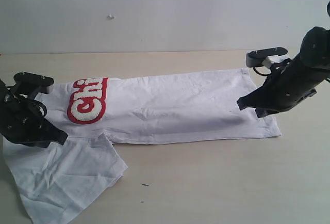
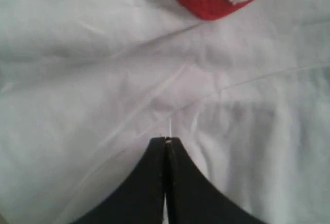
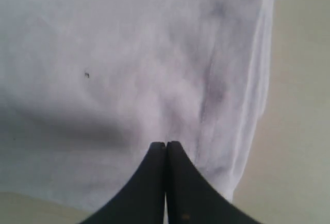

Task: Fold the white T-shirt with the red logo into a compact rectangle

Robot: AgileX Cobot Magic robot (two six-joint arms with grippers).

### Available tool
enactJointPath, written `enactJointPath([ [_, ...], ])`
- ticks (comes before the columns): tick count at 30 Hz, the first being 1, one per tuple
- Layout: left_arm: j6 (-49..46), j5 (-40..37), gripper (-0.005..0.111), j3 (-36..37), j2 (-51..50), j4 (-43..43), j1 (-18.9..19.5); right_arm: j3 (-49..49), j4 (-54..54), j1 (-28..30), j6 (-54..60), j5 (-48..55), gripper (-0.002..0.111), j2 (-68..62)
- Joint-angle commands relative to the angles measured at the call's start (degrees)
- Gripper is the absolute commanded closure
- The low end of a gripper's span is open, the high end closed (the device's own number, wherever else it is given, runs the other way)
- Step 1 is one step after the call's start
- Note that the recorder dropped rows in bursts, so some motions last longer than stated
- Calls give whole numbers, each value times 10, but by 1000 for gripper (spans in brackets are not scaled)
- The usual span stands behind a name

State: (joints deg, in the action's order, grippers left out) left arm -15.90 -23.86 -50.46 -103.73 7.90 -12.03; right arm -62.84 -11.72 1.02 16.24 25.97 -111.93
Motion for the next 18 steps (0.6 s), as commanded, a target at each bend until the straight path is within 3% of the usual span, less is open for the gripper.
enactJointPath([
  [1, -3, 26, 107, -3, 0, 7, 1, 7, -1, 0, 0, 21, 108, -11],
  [10, -3, 32, 107, -21, 0, 7, 1, 99, -1, 0, -11, 0, 108, 2],
  [18, -7, 26, 107, -25, 0, 9, 1, 116, -5, 0, -14, -7, 108, 78],
])
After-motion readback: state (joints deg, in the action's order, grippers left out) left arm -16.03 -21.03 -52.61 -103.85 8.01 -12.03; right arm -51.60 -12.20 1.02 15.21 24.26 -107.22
